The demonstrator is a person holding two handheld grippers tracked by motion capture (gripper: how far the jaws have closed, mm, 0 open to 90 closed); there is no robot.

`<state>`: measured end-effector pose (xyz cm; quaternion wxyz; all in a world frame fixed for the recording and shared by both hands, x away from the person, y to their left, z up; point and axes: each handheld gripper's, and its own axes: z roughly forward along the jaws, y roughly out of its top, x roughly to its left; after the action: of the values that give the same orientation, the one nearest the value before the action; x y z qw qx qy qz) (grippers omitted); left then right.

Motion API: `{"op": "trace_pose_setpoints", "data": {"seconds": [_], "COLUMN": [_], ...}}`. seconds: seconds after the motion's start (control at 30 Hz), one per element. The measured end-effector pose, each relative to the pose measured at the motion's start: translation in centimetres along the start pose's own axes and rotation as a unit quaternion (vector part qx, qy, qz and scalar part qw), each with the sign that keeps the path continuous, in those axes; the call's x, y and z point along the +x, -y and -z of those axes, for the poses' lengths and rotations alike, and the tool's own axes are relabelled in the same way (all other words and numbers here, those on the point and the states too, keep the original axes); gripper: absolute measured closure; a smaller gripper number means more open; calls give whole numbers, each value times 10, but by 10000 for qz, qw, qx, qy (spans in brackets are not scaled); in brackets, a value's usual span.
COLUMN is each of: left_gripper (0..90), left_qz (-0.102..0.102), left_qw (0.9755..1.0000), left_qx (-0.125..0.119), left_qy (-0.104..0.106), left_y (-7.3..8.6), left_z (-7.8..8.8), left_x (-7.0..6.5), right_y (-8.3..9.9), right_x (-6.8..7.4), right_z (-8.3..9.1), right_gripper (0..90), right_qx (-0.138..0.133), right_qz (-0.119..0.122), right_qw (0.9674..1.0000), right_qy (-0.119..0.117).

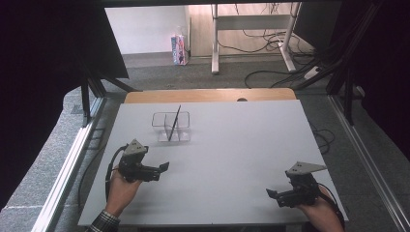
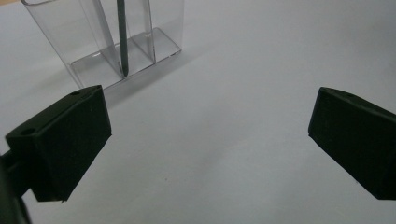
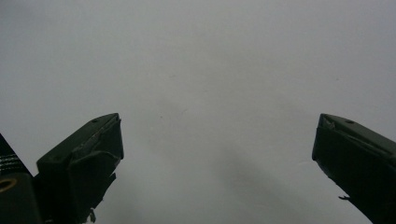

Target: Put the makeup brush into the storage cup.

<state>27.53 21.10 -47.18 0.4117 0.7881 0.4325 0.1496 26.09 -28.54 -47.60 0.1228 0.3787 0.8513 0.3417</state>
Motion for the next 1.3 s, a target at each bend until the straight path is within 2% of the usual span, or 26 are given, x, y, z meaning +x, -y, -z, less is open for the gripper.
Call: {"op": "trace_pose_setpoints", "data": {"seconds": [0.97,1.3], "left_gripper": [0,0], "left_qz": [98,118], "left_qw": [9999,9998], "left_qx": [28,36], "left_qy": [-64,-144], "left_y": [17,24], "left_z": [18,25], "left_x": [2,3], "right_y": [0,0], "right_x": [-1,0], "right_z": [0,0], "right_gripper": [6,3], "right_qx": [6,2], "right_qz": [-1,-23], "right_qw": [10000,10000], "right_qy": [-6,-4]}}
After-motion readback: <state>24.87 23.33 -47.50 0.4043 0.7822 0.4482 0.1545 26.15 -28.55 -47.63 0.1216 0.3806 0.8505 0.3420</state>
